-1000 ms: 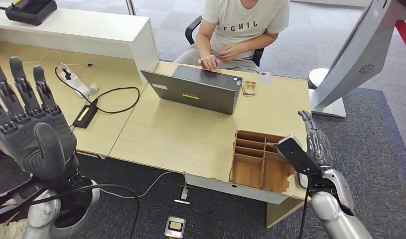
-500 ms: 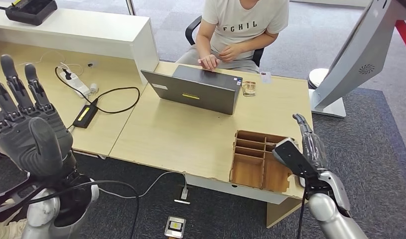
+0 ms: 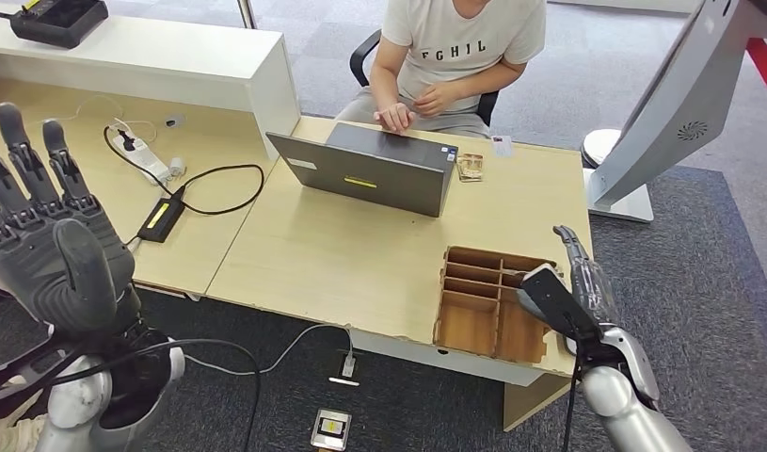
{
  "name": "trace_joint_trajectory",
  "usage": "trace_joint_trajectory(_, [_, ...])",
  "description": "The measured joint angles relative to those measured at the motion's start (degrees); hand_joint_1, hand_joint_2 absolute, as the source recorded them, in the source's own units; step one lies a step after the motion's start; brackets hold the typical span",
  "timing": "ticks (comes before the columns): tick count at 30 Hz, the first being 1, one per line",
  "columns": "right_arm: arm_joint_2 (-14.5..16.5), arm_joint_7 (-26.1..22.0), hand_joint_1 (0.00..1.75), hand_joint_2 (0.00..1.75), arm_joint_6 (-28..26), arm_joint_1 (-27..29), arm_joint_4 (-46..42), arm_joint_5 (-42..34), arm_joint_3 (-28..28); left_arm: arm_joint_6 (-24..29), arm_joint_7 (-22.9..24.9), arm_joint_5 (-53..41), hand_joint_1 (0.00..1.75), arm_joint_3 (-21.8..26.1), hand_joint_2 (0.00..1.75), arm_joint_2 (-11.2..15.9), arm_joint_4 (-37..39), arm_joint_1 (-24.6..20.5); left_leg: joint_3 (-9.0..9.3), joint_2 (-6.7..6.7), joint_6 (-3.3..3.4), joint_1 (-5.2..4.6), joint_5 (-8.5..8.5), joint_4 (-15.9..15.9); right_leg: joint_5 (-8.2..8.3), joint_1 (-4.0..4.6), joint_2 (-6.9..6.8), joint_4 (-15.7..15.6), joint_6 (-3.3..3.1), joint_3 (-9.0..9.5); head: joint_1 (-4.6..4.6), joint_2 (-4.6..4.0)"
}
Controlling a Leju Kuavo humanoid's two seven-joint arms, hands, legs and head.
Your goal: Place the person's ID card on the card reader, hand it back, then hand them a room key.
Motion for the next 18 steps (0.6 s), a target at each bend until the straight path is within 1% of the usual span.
trace_joint_trajectory(5, [0.4, -0.7, 0.01, 1.75, -0.1, -0.5, 2.3, -0.4, 0.1, 1.1, 0.0, -0.3, 0.0, -0.5, 1.75, 0.6, -0.5, 0.0, 0.0, 0.0, 0.0, 0.0, 0.0, 0.0, 0.0, 0.0, 0.0, 0.0, 0.0, 0.0, 0.01, 0.0])
trace_joint_trajectory(6, [0.5, -1.0, 0.04, 1.75, -0.1, -0.6, 2.8, -0.4, 0.1, 1.4, 0.0, -0.4, 0.0, -0.6, 1.75, 0.8, -0.6, 0.0, 0.0, 0.0, 0.0, 0.0, 0.0, 0.0, 0.0, 0.0, 0.0, 0.0, 0.0, 0.0, 0.01, 0.0])
trace_joint_trajectory(7, [0.6, -1.2, 0.12, 1.75, -0.2, -0.7, 3.2, -0.4, 0.1, 1.6, 0.0, -0.6, 0.0, -0.7, 1.75, 0.9, -0.7, 0.0, 0.0, 0.0, 0.0, 0.0, 0.0, 0.0, 0.0, 0.0, 0.0, 0.0, 0.0, 0.0, 0.01, 0.0])
trace_joint_trajectory(8, [0.7, -1.4, 0.42, 1.75, -0.2, -0.8, 3.6, -0.5, 0.1, 1.9, 0.0, -0.7, 0.0, -0.8, 1.75, 1.0, -0.8, 0.0, -0.01, 0.0, 0.0, 0.0, 0.0, 0.0, 0.0, 0.0, 0.0, 0.0, 0.0, 0.0, 0.01, 0.0])
trace_joint_trajectory(10, [1.0, -1.8, 1.13, 1.75, -0.3, -0.9, 4.2, -0.5, 0.3, 2.2, 0.0, -0.8, 0.0, -0.9, 1.75, 1.2, -1.0, 0.0, -0.01, 0.0, 0.0, 0.0, 0.0, 0.0, 0.0, 0.0, 0.0, 0.0, 0.0, 0.0, 0.0, 0.0])
trace_joint_trajectory(11, [1.1, -1.9, 1.44, 1.75, -0.3, -1.0, 4.4, -0.5, 0.3, 2.3, 0.0, -0.8, 0.0, -1.0, 1.75, 1.3, -1.0, 0.1, -0.01, 0.0, 0.0, 0.0, 0.0, 0.0, 0.0, 0.0, 0.0, 0.0, 0.0, 0.0, 0.0, 0.0])
trace_joint_trajectory(12, [1.2, -2.0, 1.54, 1.75, -0.3, -1.0, 4.6, -0.5, 0.4, 2.4, 0.0, -0.8, 0.0, -1.1, 1.75, 1.4, -1.1, 0.1, -0.01, 0.0, 0.0, 0.0, 0.0, 0.0, 0.0, 0.0, 0.0, 0.0, 0.0, 0.0, 0.01, 0.0])
trace_joint_trajectory(15, [1.4, -2.1, 1.68, 1.75, -0.4, -1.2, 5.4, -0.5, 0.5, 2.6, 0.0, -0.8, 0.0, -1.3, 1.75, 1.6, -1.3, 0.2, -0.02, 0.0, 0.0, 0.0, 0.0, 0.0, 0.0, 0.0, 0.0, 0.0, 0.0, 0.0, 0.01, 0.0])
trace_joint_trajectory(18, [1.6, -2.2, 1.75, 1.75, -0.5, -1.3, 6.0, -0.6, 0.6, 2.6, 0.0, -0.8, 0.0, -1.5, 1.75, 1.6, -1.5, 0.3, -0.01, 0.0, 0.0, 0.0, 0.0, 0.0, 0.0, 0.0, 0.0, 0.0, 0.0, 0.0, 0.01, 0.0])
